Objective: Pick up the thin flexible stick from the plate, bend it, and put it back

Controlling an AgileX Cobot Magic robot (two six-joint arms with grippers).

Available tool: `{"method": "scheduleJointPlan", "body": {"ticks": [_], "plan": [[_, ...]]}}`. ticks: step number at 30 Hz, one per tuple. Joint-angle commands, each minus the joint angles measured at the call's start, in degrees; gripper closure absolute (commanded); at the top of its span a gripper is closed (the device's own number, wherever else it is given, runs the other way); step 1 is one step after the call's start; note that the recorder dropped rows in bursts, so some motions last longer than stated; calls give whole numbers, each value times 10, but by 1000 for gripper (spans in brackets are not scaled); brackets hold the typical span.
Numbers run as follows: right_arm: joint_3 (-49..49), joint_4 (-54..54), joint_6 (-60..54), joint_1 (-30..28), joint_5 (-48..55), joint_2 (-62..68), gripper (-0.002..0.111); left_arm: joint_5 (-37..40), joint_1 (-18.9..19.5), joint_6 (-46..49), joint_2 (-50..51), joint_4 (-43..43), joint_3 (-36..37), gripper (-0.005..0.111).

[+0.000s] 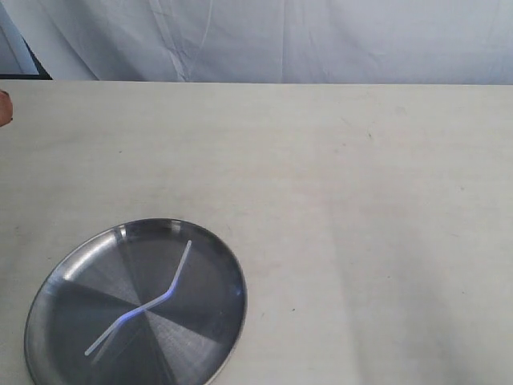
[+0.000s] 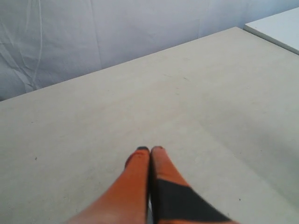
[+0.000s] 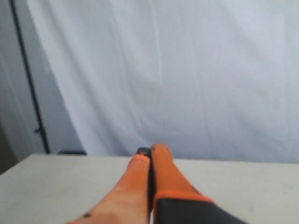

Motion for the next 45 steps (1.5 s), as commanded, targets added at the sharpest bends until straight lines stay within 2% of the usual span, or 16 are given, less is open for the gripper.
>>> {"method": "scheduleJointPlan", "body": {"ticks": [1,8,10,14,16,23,26,36,45], "plan": [[27,5,-1,-59,-12,-85,109,-2,1,-3,-3,2,1,106],[42,26,-19,-57,27,-109,109,-2,1,-3,-3,2,1,106],[53,179,-137,-57,56,-108,109,-2,1,-3,-3,2,1,106],[81,538,-505,-57,105,-108,109,-2,1,-3,-3,2,1,106],[95,662,-633,-57,124,-108,109,-2,1,-3,-3,2,1,106],[143,895,-922,-57,128,-146,109,-2,1,-3,-3,2,1,106],[161,929,-982,-57,128,-170,109,-2,1,-3,-3,2,1,106],[229,952,-1022,-81,137,-214,109,-2,1,-3,-3,2,1,106],[229,959,-1034,-98,184,-236,109,-2,1,-3,-3,2,1,106]]}}
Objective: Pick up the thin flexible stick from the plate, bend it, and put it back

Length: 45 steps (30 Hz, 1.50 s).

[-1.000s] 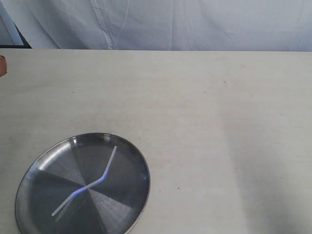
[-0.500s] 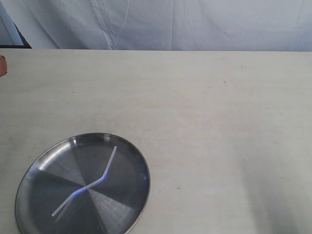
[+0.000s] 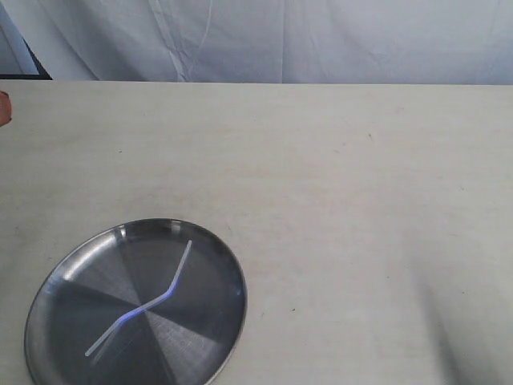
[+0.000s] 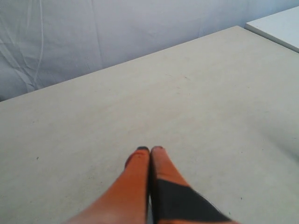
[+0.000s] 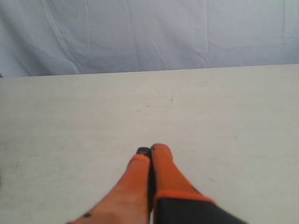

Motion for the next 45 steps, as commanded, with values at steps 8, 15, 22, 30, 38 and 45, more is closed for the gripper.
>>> {"method": "scheduleJointPlan", "body": {"ticks": [8,15,22,30,38,45], "plan": [[3,0,-25,-4,8,-4,109,-2,1,-3,-3,-3,1,106],[3,-4,-25,-4,10,-4,109,-2,1,-3,-3,-3,1,106],[3,-4,-24,-4,10,-4,109,-2,1,-3,-3,-3,1,106],[3,-4,-24,-4,10,-4,109,-14,0,-11,-43,42,4,106],[3,-4,-24,-4,10,-4,109,-81,32,-186,-171,168,129,106],[3,0,-24,-4,9,-4,109,-154,81,-252,-289,183,253,106]]}}
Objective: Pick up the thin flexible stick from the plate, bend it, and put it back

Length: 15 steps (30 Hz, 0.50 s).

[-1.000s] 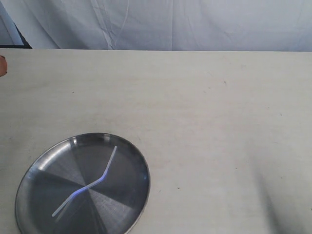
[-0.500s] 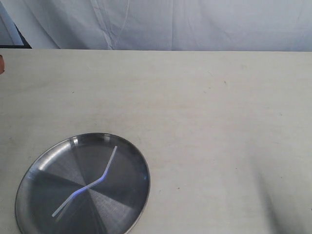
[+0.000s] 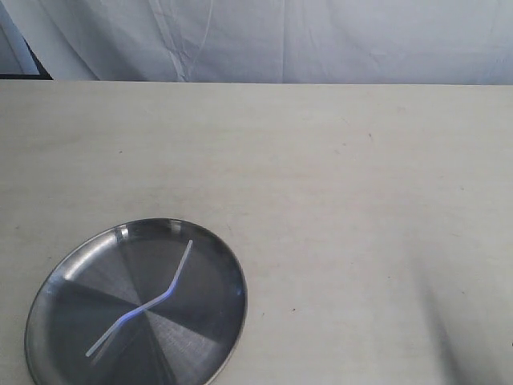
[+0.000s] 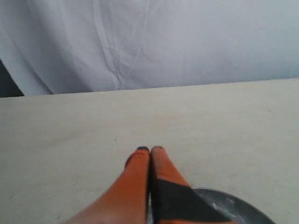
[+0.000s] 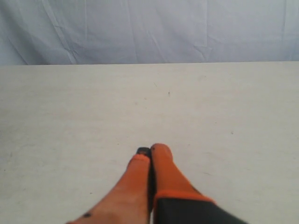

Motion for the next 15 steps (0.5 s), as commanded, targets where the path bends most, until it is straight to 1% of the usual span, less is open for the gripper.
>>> {"method": "scheduleJointPlan", "body": {"ticks": [1,5,9,15], "plan": [[3,0,-2,-3,-5,-4,109,-40,29,-41,-67,8,73,106],[3,0,-2,-3,-5,-4,109,-40,39,-45,-98,9,112,106],[3,0,-2,-3,-5,-4,109,-42,39,-45,-121,70,154,106],[3,0,-2,-3,-5,-4,109,-77,39,-45,-126,78,218,106]]}}
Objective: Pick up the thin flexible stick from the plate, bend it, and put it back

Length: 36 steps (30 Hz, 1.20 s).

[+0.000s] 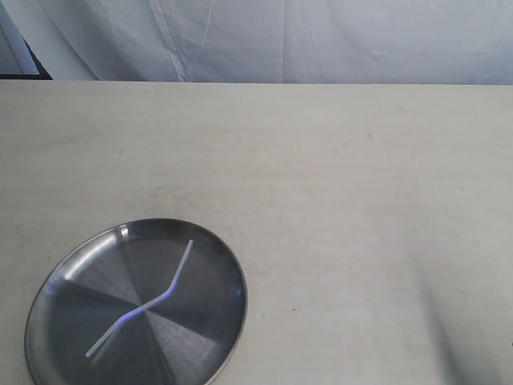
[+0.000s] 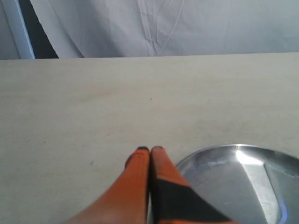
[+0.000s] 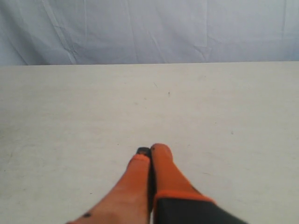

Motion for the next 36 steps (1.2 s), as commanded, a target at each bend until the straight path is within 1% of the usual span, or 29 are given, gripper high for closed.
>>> {"method": "scheduleJointPlan", "body": {"ticks": [1,3,5,36], "plan": [[3,0,-2,-3,-5,-4,109,-49,1,-2,-3,8,32,106],[3,0,-1,-3,-5,-4,109,-93,1,-2,-3,8,32,106],[3,0,-1,-3,-5,-4,109,-106,1,-2,-3,8,32,106],[3,0,-1,-3,-3,-4,109,-106,1,-2,-3,8,32,106]]}}
